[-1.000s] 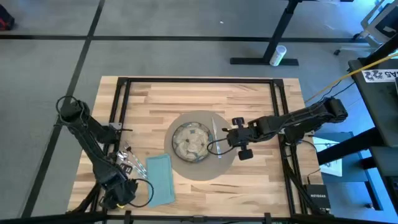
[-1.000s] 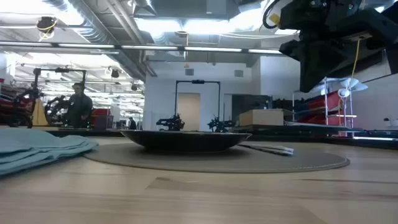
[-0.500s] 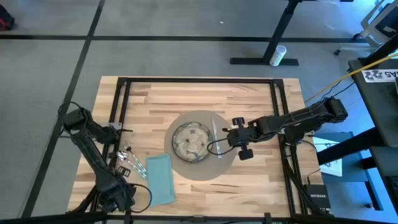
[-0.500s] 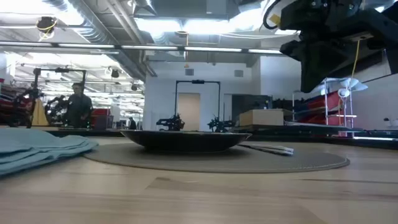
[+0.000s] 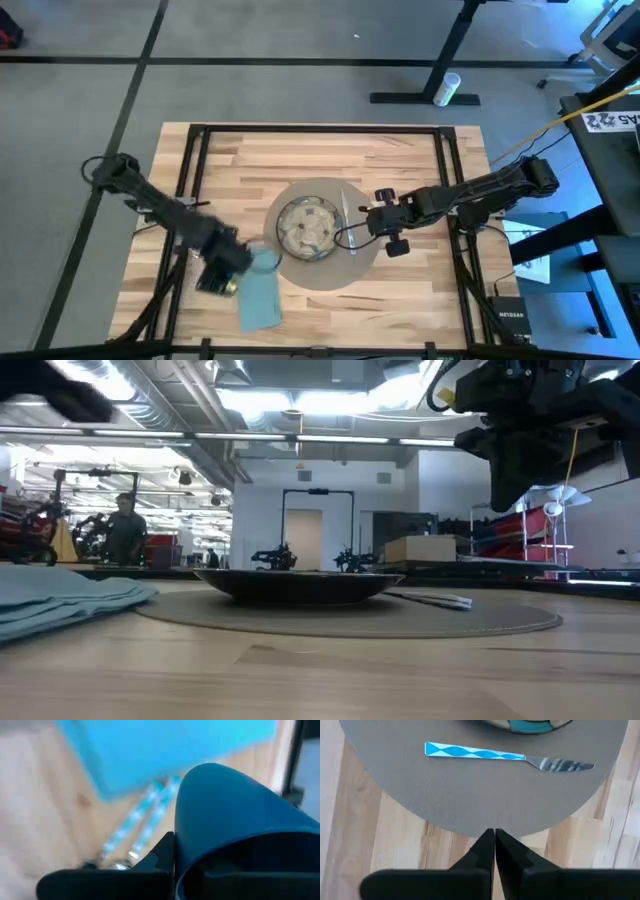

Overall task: Set table place
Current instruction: Move the blue cup to the top right of the brown tablemat

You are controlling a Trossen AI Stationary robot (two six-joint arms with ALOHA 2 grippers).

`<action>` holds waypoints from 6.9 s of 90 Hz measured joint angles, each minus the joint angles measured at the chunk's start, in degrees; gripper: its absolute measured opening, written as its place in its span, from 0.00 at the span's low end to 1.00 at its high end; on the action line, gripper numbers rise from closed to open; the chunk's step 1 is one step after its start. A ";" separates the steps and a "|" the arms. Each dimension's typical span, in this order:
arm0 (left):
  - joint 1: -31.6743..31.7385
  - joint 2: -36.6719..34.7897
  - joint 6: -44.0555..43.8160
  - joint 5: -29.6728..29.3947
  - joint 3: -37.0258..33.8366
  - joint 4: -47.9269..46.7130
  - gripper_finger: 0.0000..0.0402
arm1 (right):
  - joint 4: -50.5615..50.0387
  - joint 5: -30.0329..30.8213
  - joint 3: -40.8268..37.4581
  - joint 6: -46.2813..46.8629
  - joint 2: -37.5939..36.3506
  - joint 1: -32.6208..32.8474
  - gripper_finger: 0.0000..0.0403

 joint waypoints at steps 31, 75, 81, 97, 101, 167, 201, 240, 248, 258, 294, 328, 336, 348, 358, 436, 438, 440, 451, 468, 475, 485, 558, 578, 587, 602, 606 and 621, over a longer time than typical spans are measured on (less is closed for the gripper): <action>34.32 -1.95 13.25 -2.11 3.71 1.86 0.00 | -0.54 0.00 0.00 -1.31 0.00 0.00 0.00; 56.54 20.86 34.56 -8.90 30.59 -4.21 0.00 | -0.78 -1.51 0.00 -1.51 0.00 0.00 0.00; 56.38 25.22 36.60 -11.35 34.38 -5.37 0.00 | -1.42 -1.51 0.00 -1.53 0.00 0.00 0.00; 56.29 34.78 41.13 -13.69 44.88 -10.44 0.00 | -3.04 -2.69 0.00 -2.03 0.00 0.00 0.00; 56.52 36.61 42.17 -13.92 47.20 -11.04 0.00 | -3.16 -3.04 0.00 -2.63 0.00 0.00 0.00; 61.50 46.87 49.68 -16.63 51.95 -11.64 0.00 | -3.01 -4.05 0.00 -3.05 0.00 0.00 0.00; 61.20 46.96 51.67 -15.00 51.91 -11.52 0.00 | -2.47 -4.07 0.00 -3.04 0.00 0.00 0.00; 59.01 50.75 51.64 -17.95 52.08 -12.86 0.00 | -2.64 -4.09 0.00 -3.05 -0.02 0.00 0.00; 58.75 50.79 51.05 -18.25 52.53 -12.88 0.02 | -2.66 -4.09 0.00 -3.06 -0.02 0.00 0.00; 58.77 50.79 49.22 -18.28 52.65 -11.91 0.07 | -2.66 -4.51 0.00 -3.47 -0.02 0.00 0.00; 58.48 50.76 44.68 -18.30 52.68 -13.21 0.24 | -2.62 -4.53 0.00 -4.33 -0.04 0.00 0.00; 57.20 48.56 43.88 -18.30 53.29 -15.56 0.33 | -2.23 -3.96 0.00 -4.61 -0.02 0.00 0.00; 57.24 47.62 42.91 -18.33 54.26 -16.37 0.34 | -1.88 -3.89 -0.02 -5.14 -0.02 0.00 0.00; 57.26 47.14 40.34 -18.37 57.27 -19.19 0.35 | -1.59 -3.43 -0.02 -5.91 -0.02 0.00 0.00; 57.26 47.11 36.88 -18.34 59.25 -20.72 0.35 | -1.59 -3.41 -0.02 -5.92 -0.02 0.00 0.00; 52.52 28.49 28.05 -18.59 62.60 -20.82 0.35 | 15.51 6.68 0.00 -22.54 -0.02 -1.28 0.00; 52.44 28.00 27.77 -18.63 62.60 -20.81 0.35 | 16.40 6.66 -0.01 -23.18 -0.02 -1.59 0.00; 52.37 27.49 27.32 -18.64 62.60 -20.81 0.35 | 17.36 6.67 -0.02 -23.94 -0.02 -2.01 0.00; 51.97 25.31 25.46 -19.16 62.42 -20.74 0.35 | 23.67 6.66 0.00 -28.29 -0.02 -4.61 0.00; 51.95 22.83 23.80 -19.15 58.61 -20.82 0.35 | 32.60 4.97 0.00 -35.65 -0.02 -9.53 0.00; 51.95 22.12 23.60 -19.16 56.10 -20.75 0.35 | 34.44 2.48 0.00 -38.62 -0.02 -11.41 0.00; 51.92 20.99 23.54 -19.23 51.92 -20.76 0.31 | 36.09 0.84 0.00 -40.67 -0.02 -13.79 0.00; 48.34 -9.30 24.20 -12.46 5.29 26.75 0.00 | 40.91 -9.02 3.72 -46.51 7.70 -20.79 0.00; 45.96 -16.62 22.19 -12.30 -10.43 42.91 0.00 | 33.41 -8.92 15.56 -47.72 15.68 -21.16 0.00; 45.27 -18.95 21.00 -12.01 -16.54 49.74 0.00 | 28.18 -8.60 22.11 -49.27 19.65 -21.91 0.00; 44.43 -22.67 20.29 -11.97 -23.84 57.33 0.00 | 18.82 -8.92 32.50 -51.16 26.10 -23.24 0.06; 44.19 -23.59 19.80 -11.92 -25.24 58.57 0.00 | 16.77 -9.02 34.92 -51.78 27.94 -23.39 0.08; 43.82 -26.69 19.91 -11.98 -28.25 59.82 0.00 | 14.17 -9.01 42.08 -53.88 33.83 -24.17 0.17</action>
